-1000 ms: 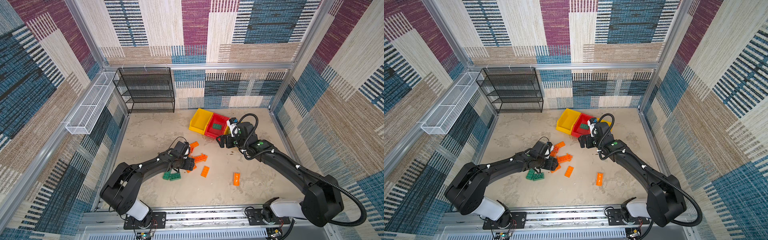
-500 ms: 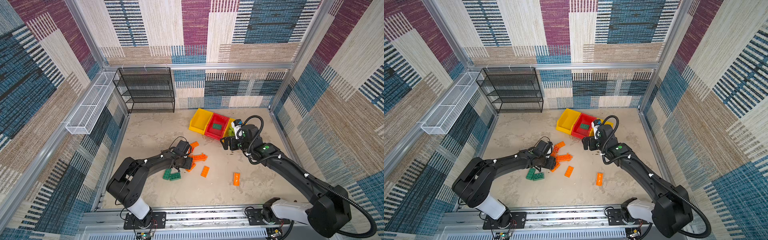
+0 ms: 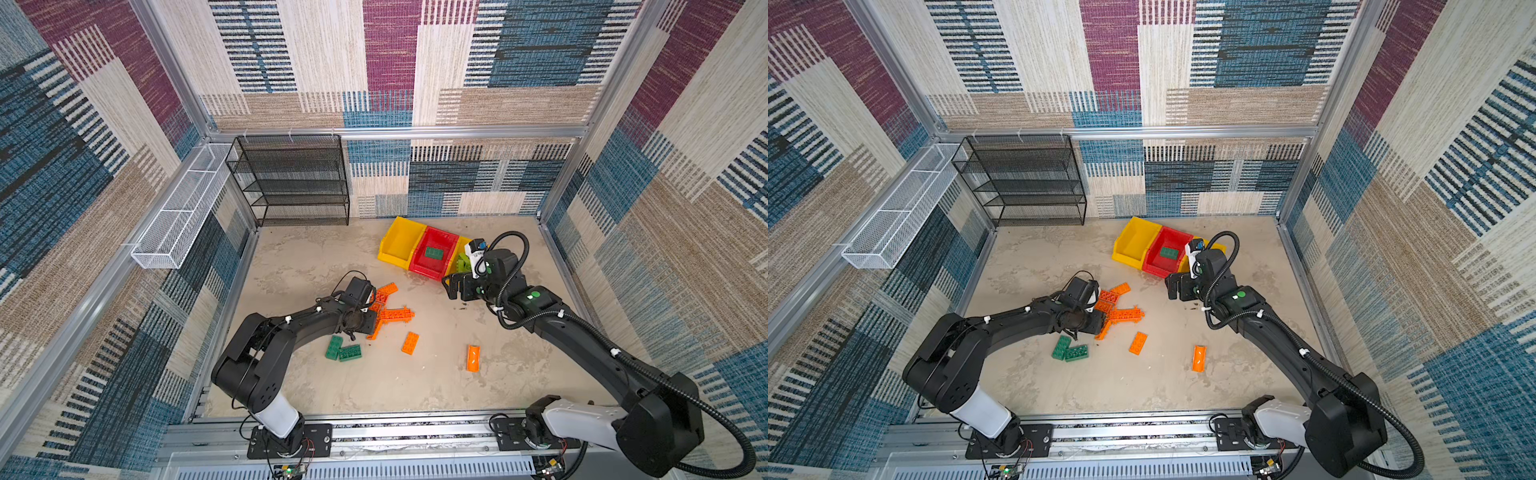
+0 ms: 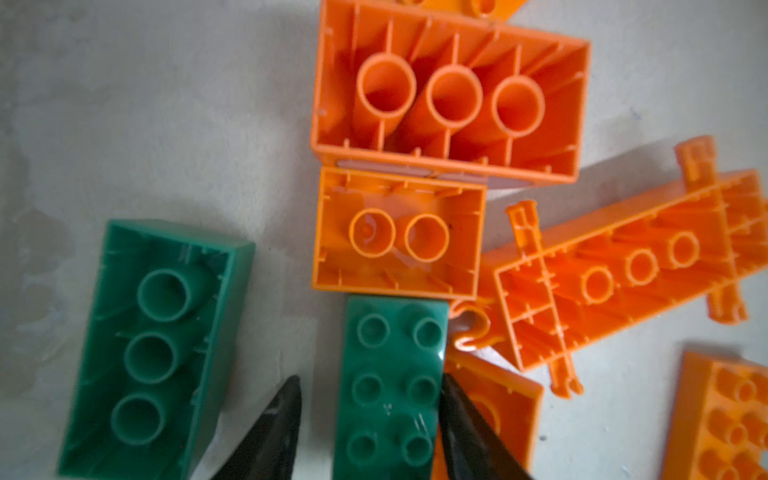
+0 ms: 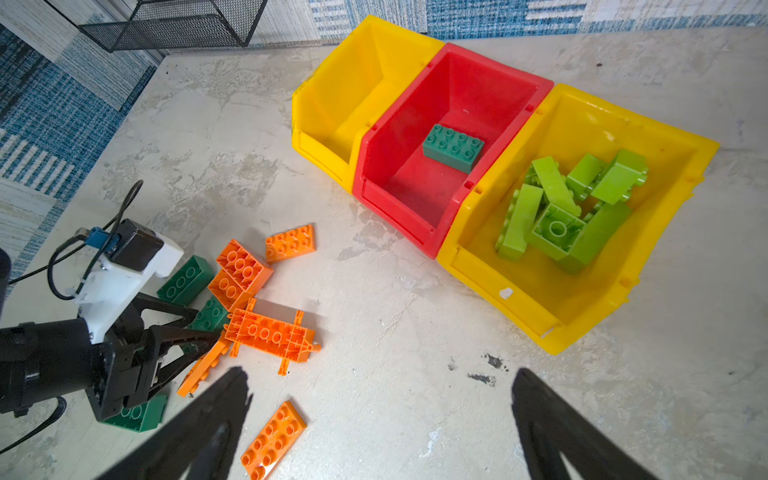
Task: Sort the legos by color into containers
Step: 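Lower the left gripper onto a dark-green 2x4 brick and grasp it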
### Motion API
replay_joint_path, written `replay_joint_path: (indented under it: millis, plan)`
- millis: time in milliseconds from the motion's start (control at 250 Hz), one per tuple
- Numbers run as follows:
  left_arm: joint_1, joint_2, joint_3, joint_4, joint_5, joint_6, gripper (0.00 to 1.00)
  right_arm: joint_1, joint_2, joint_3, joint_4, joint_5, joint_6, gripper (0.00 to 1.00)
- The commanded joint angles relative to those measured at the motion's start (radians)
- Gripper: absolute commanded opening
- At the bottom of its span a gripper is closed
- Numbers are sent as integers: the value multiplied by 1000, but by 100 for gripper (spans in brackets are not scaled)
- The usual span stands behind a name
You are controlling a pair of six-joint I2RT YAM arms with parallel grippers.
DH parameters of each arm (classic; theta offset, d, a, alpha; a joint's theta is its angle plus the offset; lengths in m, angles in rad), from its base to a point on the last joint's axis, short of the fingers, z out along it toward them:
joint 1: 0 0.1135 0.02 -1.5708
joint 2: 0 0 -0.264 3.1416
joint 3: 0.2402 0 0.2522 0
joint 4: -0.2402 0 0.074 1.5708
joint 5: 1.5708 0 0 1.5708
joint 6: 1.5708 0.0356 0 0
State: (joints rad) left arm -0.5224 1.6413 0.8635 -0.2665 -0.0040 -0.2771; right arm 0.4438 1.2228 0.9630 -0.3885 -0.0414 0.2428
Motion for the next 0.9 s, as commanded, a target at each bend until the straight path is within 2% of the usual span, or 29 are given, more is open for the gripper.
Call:
replay_joint_path:
  millis: [0, 124, 300, 504, 656, 896]
  plan:
    - [6, 13, 9, -19, 3, 38, 49, -1, 7, 20, -1, 11, 11, 100]
    - [10, 14, 9, -11, 12, 45, 44, 0, 13, 24, -5, 7, 11, 100]
    - [12, 17, 26, -26, 38, 40, 44, 0, 16, 19, -5, -4, 18, 100]
    - [12, -3, 25, -19, 89, 19, 52, 0, 10, 9, -14, -5, 15, 100]
    - [12, -14, 15, -20, 65, 12, 56, 0, -5, -8, -15, -3, 17, 100]
    - [12, 2, 24, -24, 51, 6, 57, 0, -31, -25, -22, 8, 15, 100]
